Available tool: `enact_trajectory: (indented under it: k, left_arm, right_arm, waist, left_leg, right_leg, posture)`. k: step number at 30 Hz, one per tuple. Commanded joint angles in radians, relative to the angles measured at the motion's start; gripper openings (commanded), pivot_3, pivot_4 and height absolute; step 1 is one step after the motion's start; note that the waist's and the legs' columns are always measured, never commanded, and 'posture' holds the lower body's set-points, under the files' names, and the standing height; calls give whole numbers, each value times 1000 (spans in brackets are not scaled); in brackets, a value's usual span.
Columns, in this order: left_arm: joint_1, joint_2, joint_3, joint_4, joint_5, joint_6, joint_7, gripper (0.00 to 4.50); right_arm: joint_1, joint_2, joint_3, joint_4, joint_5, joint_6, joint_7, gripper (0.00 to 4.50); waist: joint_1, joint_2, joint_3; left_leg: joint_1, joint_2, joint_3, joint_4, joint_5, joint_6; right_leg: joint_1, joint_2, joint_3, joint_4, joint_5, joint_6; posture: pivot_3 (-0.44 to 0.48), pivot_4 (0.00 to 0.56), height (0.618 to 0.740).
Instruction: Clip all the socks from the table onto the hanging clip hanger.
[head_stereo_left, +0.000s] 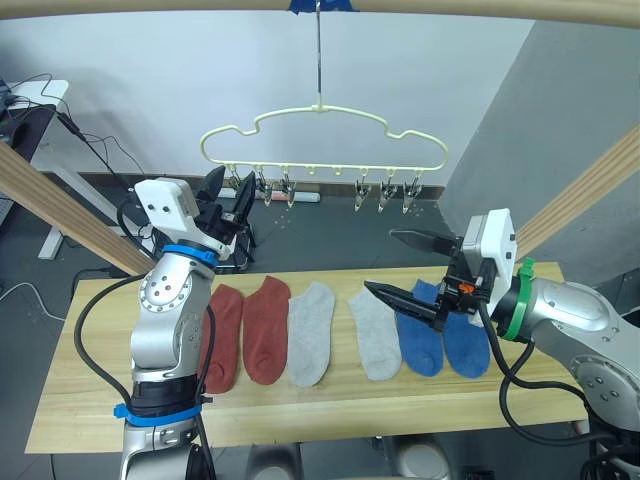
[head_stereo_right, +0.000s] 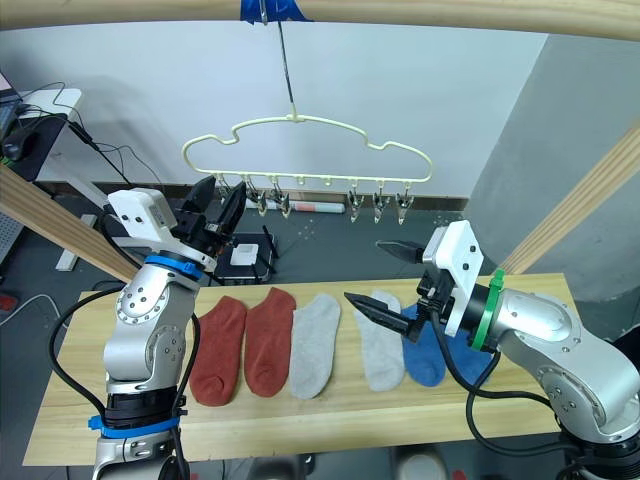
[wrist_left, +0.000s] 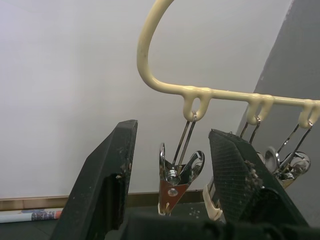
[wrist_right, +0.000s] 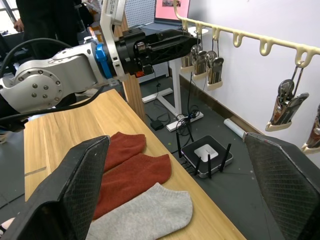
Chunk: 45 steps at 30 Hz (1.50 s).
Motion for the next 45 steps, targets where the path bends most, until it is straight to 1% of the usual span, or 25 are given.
enact_trajectory:
  k: [1,5,8,12,14,18,24,28,29,32,37,42,45]
  left_arm:
    - [-2,1,16,-47,-16,-1,7,2483]
    - [2,2,16,-52,-14,3,11,2483]
    - [3,5,13,-53,-5,2,14,1958]
    - [5,10,10,-57,8,2,17,889]
    - [6,12,7,-59,10,3,18,519]
    - [11,13,5,-64,13,3,19,52]
    - [20,14,2,-87,13,12,21,19]
    - [32,23,-4,-116,14,33,19,19]
    - [38,27,-7,-129,16,38,18,19]
    - [54,36,-13,-158,18,50,14,19]
    - [66,46,-16,-191,16,73,13,19]
    - [69,48,-12,-208,10,92,16,19]
    - [72,51,-10,-207,9,94,13,19]
  right_arm:
    - [-13,1,-10,-32,6,-19,5,4500]
    - [-17,3,-9,-26,4,-19,6,4500]
    - [-19,4,-8,-25,4,-18,4,4500]
    - [-21,6,-7,-24,4,-18,3,4500]
    - [-21,8,-7,-24,3,-18,2,4500]
    - [-16,10,-5,-23,-1,-22,4,4500]
    - [23,-5,3,-18,-43,-33,3,4500]
    - [145,-52,33,49,-248,-74,-62,4500]
    - [174,-51,33,63,-291,-80,-93,4500]
    - [255,-18,30,141,-416,-90,-201,4500]
    - [294,36,34,309,-546,-143,-269,4500]
    - [316,87,10,410,-580,-159,-275,4500]
    - [327,135,-6,467,-568,-105,-291,4500]
  waist:
    - [0,0,0]
    - [0,0,0]
    - [0,0,0]
    - [0,0,0]
    - [0,0,0]
    - [0,0,0]
    - [1,0,0]
    - [6,0,0]
    - [6,0,0]
    - [8,0,0]
    - [9,1,2]
    - [12,2,5]
    - [16,3,6]
  left_leg:
    - [0,0,0,0,0,0]
    - [0,0,0,0,0,0]
    - [0,0,0,0,0,0]
    - [0,0,0,0,0,0]
    - [0,0,0,0,0,0]
    - [0,0,0,0,0,0]
    - [0,0,0,0,0,0]
    - [0,0,0,0,0,0]
    - [0,0,0,0,0,0]
    - [0,0,0,0,0,0]
    - [1,0,2,0,0,0]
    - [1,0,2,0,0,0]
    - [1,0,2,0,0,0]
  right_leg:
    - [0,0,0,0,0,0]
    - [0,0,0,0,0,0]
    - [0,0,0,0,0,0]
    - [0,0,0,0,0,0]
    - [0,0,0,0,0,0]
    - [0,0,0,0,0,0]
    - [0,0,0,0,0,0]
    - [0,0,0,0,0,0]
    - [0,0,0,0,0,0]
    - [0,0,1,0,0,0]
    - [0,0,2,1,0,1]
    - [0,0,2,1,0,1]
    - [0,0,2,0,0,1]
  posture:
    - [-233,306,740]
    - [-230,304,740]
    - [-228,303,740]
    - [-228,303,740]
    - [-228,303,740]
    - [-224,302,740]
    - [-218,303,740]
    - [-211,313,740]
    - [-204,326,740]
    - [-195,337,740]
    - [-179,350,740]
    - [-173,357,740]
    - [-173,356,740]
